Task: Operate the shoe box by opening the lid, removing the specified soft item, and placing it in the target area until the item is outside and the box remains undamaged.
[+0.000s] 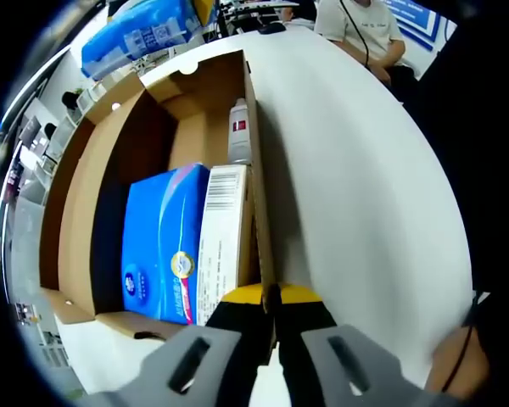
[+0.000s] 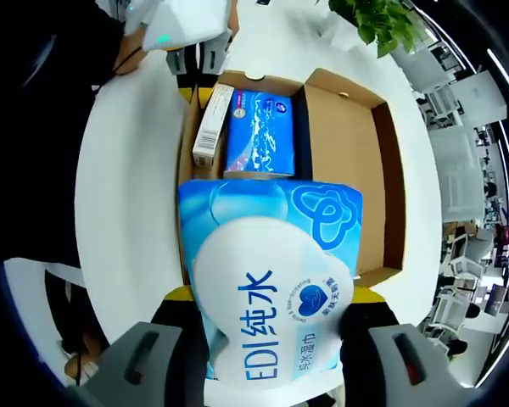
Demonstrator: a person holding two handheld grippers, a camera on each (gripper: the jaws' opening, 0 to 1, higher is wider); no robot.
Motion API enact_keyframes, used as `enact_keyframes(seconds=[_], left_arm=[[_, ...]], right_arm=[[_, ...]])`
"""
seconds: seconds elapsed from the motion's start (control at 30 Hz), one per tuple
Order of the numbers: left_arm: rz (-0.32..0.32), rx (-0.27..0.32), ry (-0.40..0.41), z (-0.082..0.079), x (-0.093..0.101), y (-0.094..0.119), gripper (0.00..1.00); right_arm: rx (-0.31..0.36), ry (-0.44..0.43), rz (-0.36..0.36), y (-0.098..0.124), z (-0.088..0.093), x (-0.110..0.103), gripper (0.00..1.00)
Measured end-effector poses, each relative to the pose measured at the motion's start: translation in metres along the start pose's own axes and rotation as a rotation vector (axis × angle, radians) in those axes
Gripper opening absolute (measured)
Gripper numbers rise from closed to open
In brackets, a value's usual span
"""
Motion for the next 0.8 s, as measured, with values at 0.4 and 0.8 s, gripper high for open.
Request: enact_keyframes(seconds=[0.4, 0.8], left_arm=[[0.002, -0.003, 0.003, 0.001, -0.001, -0.001, 0.03], [0.002, -0.007, 0.006, 0.001, -0.001, -0.002, 0.03]], right_arm=[[-0.018, -0.060, 0.011, 0.011, 0.037, -0.004, 0.61], [-0.042, -0.122, 0.001, 0.012, 0.074, -0.008, 0.61]])
Point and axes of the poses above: the point that each gripper's makers call its tool centre point, and the gripper's own axes: y roughly backward along the fingers, x roughly to its right, z roughly out of its underside, the point moved 3 cm from there along y, roughly backward along the fingers, and after that the axes turned 15 degrees about -z, right-handed, at the moved point
